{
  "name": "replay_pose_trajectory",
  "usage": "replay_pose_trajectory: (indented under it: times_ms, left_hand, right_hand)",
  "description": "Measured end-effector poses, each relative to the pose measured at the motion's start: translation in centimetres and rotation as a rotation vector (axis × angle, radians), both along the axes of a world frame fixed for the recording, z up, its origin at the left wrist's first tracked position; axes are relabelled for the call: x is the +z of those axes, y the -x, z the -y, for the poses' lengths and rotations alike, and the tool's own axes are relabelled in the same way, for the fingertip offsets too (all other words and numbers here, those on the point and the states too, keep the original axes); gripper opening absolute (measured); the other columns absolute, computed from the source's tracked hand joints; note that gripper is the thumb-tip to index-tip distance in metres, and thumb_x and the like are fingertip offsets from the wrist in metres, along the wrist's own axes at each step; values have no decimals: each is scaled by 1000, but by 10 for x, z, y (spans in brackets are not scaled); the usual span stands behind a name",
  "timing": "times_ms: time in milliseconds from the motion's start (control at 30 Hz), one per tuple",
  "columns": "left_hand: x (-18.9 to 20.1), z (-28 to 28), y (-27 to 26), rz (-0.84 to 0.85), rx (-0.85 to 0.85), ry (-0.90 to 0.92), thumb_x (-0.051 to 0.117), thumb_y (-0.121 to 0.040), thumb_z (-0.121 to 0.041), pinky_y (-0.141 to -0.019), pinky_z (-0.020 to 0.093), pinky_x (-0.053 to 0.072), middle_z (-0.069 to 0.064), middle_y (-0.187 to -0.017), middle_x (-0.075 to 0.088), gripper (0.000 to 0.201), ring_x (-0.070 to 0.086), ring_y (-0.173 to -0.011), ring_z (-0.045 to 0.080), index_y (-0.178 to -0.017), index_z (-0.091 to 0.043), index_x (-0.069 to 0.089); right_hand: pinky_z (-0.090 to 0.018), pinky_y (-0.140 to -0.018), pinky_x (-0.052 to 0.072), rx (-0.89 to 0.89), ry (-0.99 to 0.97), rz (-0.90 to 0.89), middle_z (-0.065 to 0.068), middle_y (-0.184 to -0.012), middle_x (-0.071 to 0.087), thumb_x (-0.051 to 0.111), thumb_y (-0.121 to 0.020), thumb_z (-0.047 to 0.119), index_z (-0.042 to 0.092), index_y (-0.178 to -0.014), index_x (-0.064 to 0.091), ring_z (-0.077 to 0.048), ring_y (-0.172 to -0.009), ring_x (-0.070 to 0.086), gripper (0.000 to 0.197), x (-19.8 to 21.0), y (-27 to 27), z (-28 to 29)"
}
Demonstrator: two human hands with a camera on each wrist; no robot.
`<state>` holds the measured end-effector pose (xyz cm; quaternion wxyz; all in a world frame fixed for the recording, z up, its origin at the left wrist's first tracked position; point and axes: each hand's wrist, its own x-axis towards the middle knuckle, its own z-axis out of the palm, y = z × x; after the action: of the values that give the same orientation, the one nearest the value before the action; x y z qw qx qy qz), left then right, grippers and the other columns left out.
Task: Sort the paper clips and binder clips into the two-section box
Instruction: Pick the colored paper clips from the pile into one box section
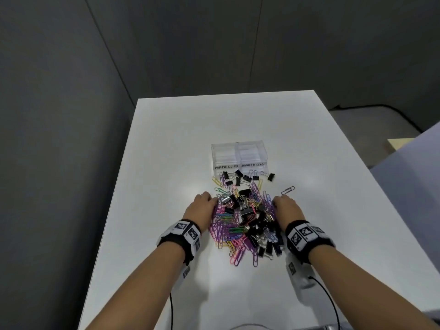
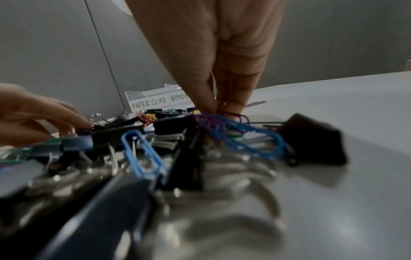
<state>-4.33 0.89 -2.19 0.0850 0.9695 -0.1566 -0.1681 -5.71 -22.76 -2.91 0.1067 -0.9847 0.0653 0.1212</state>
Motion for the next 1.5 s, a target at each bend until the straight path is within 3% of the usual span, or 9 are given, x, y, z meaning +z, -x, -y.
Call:
replay_pose_trajectory:
  times_ms: [200,333,567,767,867,967,1267,1400,1500]
  left_hand:
    - [6,-5,-10,6,70,44,45,-93,-17,-94,37,46,6,-137,44,43,43,-124,24,-136,-18,46]
    - [7,-12,-17,-25,-4,-63,46,-91,-11,-103,39,40,3,-153,26,60,30,-138,26,-146,-25,26]
    - [1,-6,-21,14,-27,-48,44,-95,-13,-91,38,46,8,-136,44,41,42,-123,27,-136,-16,44]
    - [0,7,-32,-13,-32,-50,47,-94,-17,-87,37,46,12,-122,51,29,48,-113,28,-120,-7,54]
    - [0,11,-37,-54,-32,-35,47,-95,-19,-92,37,46,12,-119,56,25,51,-113,27,-115,-7,57]
    - [2,14,-42,-121,-9,-3,50,-94,-15,-93,35,46,13,-116,60,22,56,-109,28,-110,-5,60]
    - [7,1,-47,-202,85,126,44,-97,-18,-88,31,44,12,-117,61,24,58,-106,26,-116,-7,55]
    - [6,-7,-61,-180,158,149,38,-96,-5,-96,31,42,16,-125,53,30,57,-111,29,-120,-6,56]
    - [7,-2,-66,-181,196,134,37,-94,-1,-90,32,42,17,-123,55,29,56,-105,28,-119,-5,52]
  right_hand:
    - [-34,-98,46,-25,-242,48,-11,-122,62,48,-93,7,7,-116,63,-25,-110,58,27,13,-21,11]
    - [-40,-100,44,97,1,-6,-9,-138,48,42,-93,3,10,-128,52,-30,-123,44,37,10,-34,39]
    - [-32,-75,44,169,199,32,-8,-114,55,51,-87,1,8,-108,58,-26,-107,50,23,-1,-19,45]
    - [-35,-81,47,87,66,-52,-12,-108,58,46,-94,12,3,-102,59,-29,-105,54,17,5,-29,32]
    - [-31,-62,47,16,-30,-159,-10,-73,60,50,-89,9,8,-66,56,-28,-74,59,24,6,-42,30]
    - [-24,-46,30,14,-72,-246,-2,-49,34,51,-85,4,15,-48,31,-19,-47,37,43,6,-50,26]
    - [-28,-60,36,-145,-286,-196,-4,-73,46,47,-85,2,16,-65,34,-24,-75,49,27,17,-53,28]
    - [-30,-72,36,-262,-341,-211,-12,-95,46,41,-92,6,6,-105,39,-26,-86,48,13,20,-55,25]
    - [-28,-60,37,-256,-279,-219,-5,-77,47,50,-92,23,7,-86,44,-22,-68,49,18,15,-53,13]
